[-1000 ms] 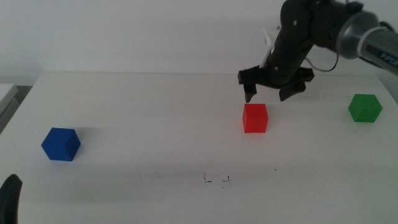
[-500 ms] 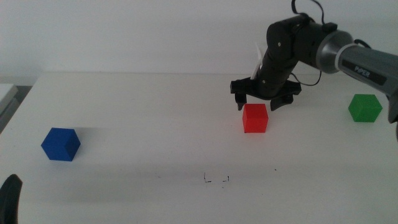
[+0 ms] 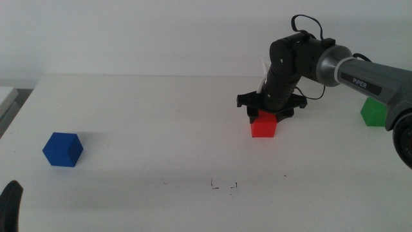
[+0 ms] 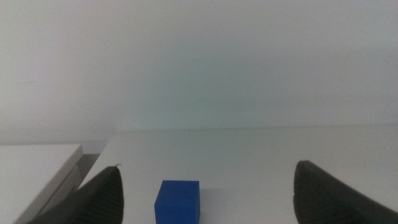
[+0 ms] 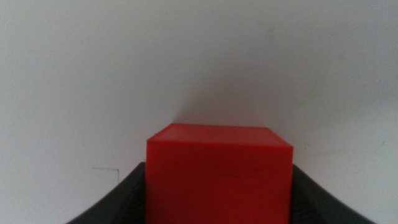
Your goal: Stack red cubes first, then green, then blue cubes in a specific spot.
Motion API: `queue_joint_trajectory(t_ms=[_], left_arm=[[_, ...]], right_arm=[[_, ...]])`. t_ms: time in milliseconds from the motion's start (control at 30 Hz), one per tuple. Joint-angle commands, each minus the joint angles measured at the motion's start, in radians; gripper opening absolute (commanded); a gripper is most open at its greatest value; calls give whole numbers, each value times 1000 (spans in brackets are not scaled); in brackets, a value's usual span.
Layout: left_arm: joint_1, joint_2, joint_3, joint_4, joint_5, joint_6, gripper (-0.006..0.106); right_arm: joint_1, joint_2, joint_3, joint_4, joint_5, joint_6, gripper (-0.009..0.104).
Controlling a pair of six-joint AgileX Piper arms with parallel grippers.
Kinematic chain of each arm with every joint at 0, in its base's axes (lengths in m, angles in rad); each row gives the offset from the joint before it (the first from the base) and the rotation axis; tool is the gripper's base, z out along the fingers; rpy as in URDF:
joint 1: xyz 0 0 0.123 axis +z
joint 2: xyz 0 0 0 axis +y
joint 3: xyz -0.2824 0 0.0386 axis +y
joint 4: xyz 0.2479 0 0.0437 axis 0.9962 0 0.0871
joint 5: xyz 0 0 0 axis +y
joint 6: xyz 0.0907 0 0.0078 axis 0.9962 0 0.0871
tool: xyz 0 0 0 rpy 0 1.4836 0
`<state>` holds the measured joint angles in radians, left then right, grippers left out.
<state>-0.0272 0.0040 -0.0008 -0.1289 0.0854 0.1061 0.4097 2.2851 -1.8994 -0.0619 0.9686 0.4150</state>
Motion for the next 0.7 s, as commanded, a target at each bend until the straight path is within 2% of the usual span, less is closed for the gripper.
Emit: queue_joint_trajectory(t_ms=[0,100,133,300,400,667], left_arm=[[2,-4,1,0,-14,-1,94],[2,-4,1,0,-14,-1,94],[2,-4,1,0,-14,-1,94],[2,-4,1,0,-14,-1,94],[2,-4,1,0,-14,-1,94],[2,-4,1,0,-14,-1,94]], right_arm=[[2,4,-8,-14,-5,8,34],[0,0,-8,-18,5,8,7],[0,-10,-8,-26,20,17,2],[38,-107,3,-137,99,87,2],[94,-207,59,-168,128,133,2],[285,-423,259,-262,164,422,2]])
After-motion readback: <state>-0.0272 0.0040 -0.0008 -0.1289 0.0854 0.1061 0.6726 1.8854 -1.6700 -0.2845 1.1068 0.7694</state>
